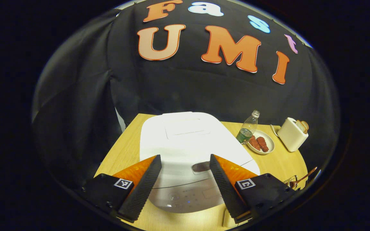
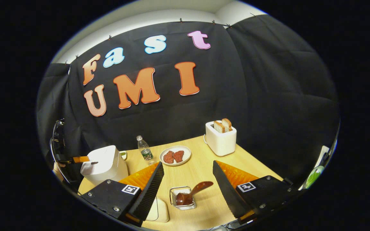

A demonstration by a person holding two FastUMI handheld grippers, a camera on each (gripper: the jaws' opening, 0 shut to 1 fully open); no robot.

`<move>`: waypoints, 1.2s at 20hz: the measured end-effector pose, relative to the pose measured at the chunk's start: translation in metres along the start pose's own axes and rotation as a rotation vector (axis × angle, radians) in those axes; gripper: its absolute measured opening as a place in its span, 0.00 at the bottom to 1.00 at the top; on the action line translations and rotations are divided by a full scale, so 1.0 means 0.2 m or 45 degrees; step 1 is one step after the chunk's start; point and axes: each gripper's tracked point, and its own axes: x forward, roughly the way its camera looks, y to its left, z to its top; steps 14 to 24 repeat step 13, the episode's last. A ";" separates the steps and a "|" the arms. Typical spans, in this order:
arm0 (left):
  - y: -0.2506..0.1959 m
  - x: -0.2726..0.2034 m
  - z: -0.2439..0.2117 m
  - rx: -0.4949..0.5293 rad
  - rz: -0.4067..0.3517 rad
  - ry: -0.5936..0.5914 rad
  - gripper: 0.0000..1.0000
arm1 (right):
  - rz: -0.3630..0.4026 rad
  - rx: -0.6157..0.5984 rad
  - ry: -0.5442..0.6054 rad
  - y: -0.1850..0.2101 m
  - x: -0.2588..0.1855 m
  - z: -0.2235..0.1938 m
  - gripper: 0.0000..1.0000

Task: Close the left gripper, press the button to open the rice cooker; take a wooden spoon from the chopstick holder with the right hand, scoop a spoonful of rice and pour it into the rice cooker, then put the wooden spoon back into the chopstick holder.

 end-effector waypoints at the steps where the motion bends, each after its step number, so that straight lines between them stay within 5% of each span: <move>1: 0.02 -0.07 0.07 0.022 0.005 -0.050 1.00 | 0.006 -0.021 -0.031 0.02 0.01 0.08 0.95; 13: 0.19 -1.09 0.89 0.060 0.100 -0.538 1.00 | 0.071 -0.228 -0.341 0.27 -0.18 0.81 0.95; 24: 0.19 -1.09 0.89 0.060 0.100 -0.538 1.00 | 0.071 -0.228 -0.341 0.27 -0.18 0.81 0.95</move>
